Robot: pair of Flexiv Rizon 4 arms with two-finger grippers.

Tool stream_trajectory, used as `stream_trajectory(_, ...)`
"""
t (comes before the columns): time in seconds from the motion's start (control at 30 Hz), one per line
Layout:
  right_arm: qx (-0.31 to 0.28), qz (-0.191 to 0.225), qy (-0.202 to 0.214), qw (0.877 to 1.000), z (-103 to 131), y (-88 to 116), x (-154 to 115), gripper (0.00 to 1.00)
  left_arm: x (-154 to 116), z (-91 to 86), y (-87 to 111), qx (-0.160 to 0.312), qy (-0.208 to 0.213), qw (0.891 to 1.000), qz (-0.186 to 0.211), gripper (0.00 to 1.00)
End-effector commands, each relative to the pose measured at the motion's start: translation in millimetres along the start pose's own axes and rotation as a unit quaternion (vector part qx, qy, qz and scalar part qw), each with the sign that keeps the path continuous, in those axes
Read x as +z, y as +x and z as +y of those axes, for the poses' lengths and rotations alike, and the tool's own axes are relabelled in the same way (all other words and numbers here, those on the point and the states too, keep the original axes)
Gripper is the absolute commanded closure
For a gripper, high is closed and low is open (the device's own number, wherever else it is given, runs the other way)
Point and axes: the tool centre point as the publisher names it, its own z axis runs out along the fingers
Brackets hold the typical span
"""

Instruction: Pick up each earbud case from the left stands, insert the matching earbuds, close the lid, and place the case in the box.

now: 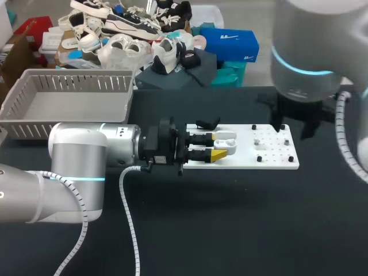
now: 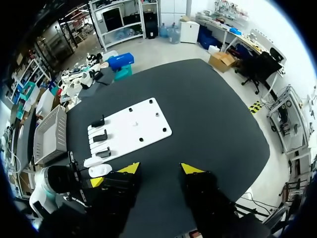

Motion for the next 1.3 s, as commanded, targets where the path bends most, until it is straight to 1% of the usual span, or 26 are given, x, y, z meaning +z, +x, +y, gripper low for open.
stream_trajectory(0.03,-0.004,0.02,-0.14,0.99,-13,-14,23,0.54,0,0.0,0.7,0.001,0.0,1.0,-0.001,1.0)
stream_trajectory(0.2,-0.008,0.04,-0.155,0.987,-11,-25,45,0.52,0,0.0,0.7,0.001,0.0,1.0,-0.001,1.0)
stream_trajectory(0.27,-0.009,0.043,-0.154,0.987,-8,-29,53,0.52,0,0.0,0.7,0.001,0.0,1.0,-0.001,1.0)
stream_trajectory(0.33,-0.014,0.054,-0.157,0.986,-5,-30,61,0.5,0,0.0,0.7,0.001,0.0,1.0,-0.001,1.0)
stream_trajectory(0.37,-0.017,0.058,-0.156,0.986,-3,-32,66,0.45,0,0.0,0.7,0.001,0.0,1.0,-0.001,1.0)
stream_trajectory(0.43,-0.023,0.067,-0.154,0.986,2,-34,74,0.42,0,0.0,0.7,0.001,0.0,1.0,-0.001,1.0)
stream_trajectory(0.47,-0.023,0.068,-0.154,0.986,3,-35,76,0.44,0,0.0,0.7,0.001,0.0,1.0,-0.001,1.0)
stream_trajectory(0.5,-0.023,0.076,-0.158,0.984,5,-37,81,0.51,0,0.0,0.7,0.001,0.0,1.0,-0.001,1.0)
stream_trajectory(0.6,-0.025,0.089,-0.154,0.984,16,-43,98,0.5,0,0.0,0.7,0.001,0.0,1.0,-0.001,1.0)
stream_trajectory(0.63,-0.025,0.091,-0.153,0.984,19,-44,100,0.49,0,0.0,0.7,0.001,0.0,1.0,-0.001,1.0)
stream_trajectory(0.73,-0.023,0.103,-0.151,0.983,27,-47,106,0.4,0,0.0,0.7,0.001,0.0,1.0,-0.001,1.0)
stream_trajectory(0.83,-0.022,0.118,-0.143,0.982,36,-48,114,0.28,0,0.0,0.7,0.001,0.0,1.0,-0.001,1.0)
stream_trajectory(0.9,-0.017,0.121,-0.138,0.983,40,-49,117,0.24,0,0.0,0.7,0.001,0.0,1.0,-0.001,1.0)
stream_trajectory(1.0,-0.004,0.129,-0.119,0.984,44,-49,123,0.27,0,0.0,0.7,0.001,0.0,1.0,-0.001,1.0)
stream_trajectory(1.17,0.011,0.139,-0.102,0.985,52,-48,130,0.25,0,0.0,0.7,0.001,0.0,1.0,-0.001,1.0)
stream_trajectory(1.3,0.013,0.138,-0.086,0.987,63,-46,134,0.31,0,0.0,0.7,0.001,0.0,1.0,-0.001,1.0)
